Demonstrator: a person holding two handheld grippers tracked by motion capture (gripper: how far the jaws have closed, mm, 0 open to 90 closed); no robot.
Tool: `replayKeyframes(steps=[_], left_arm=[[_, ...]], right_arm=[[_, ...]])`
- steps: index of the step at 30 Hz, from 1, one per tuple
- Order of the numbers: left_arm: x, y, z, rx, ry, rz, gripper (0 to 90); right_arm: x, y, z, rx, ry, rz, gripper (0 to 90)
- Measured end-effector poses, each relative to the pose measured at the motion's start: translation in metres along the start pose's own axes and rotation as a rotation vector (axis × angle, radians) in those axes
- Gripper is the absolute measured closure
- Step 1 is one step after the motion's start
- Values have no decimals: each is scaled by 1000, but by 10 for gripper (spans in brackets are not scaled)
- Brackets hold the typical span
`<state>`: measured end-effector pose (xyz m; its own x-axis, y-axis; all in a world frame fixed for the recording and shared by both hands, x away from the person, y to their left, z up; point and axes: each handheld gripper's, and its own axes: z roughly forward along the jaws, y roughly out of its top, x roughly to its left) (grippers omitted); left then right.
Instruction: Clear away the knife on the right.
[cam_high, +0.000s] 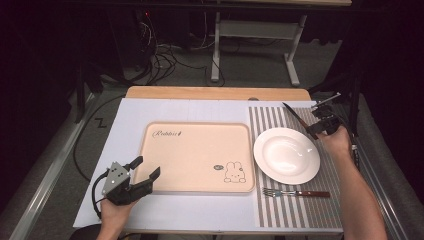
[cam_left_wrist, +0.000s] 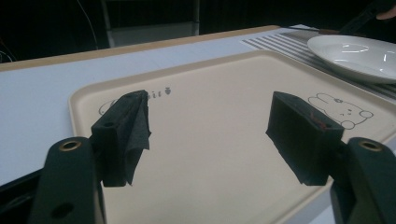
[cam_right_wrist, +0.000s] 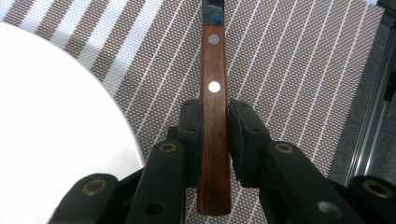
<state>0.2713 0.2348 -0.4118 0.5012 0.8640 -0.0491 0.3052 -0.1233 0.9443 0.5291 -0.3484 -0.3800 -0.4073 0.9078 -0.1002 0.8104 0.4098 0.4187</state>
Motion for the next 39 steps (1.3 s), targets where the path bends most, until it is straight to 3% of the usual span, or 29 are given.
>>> replayKeyframes(steps=[10, 17, 20, 21, 39], left_arm=[[0, 0, 1, -1, -13, 2, 300], [3, 0, 4, 6, -31, 3, 302], [2, 0, 3, 9, -28, 14, 302], [1, 0, 3, 9, -22, 35, 302], [1, 1, 2, 7, -25, 36, 304]], right_arm=[[16, -5, -28, -74, 23, 4, 776], [29, -16, -37, -84, 44, 20, 776], [34, -20, -40, -89, 50, 17, 776], [38, -23, -44, -95, 58, 16, 776], [72, -46, -62, -132, 99, -35, 776]])
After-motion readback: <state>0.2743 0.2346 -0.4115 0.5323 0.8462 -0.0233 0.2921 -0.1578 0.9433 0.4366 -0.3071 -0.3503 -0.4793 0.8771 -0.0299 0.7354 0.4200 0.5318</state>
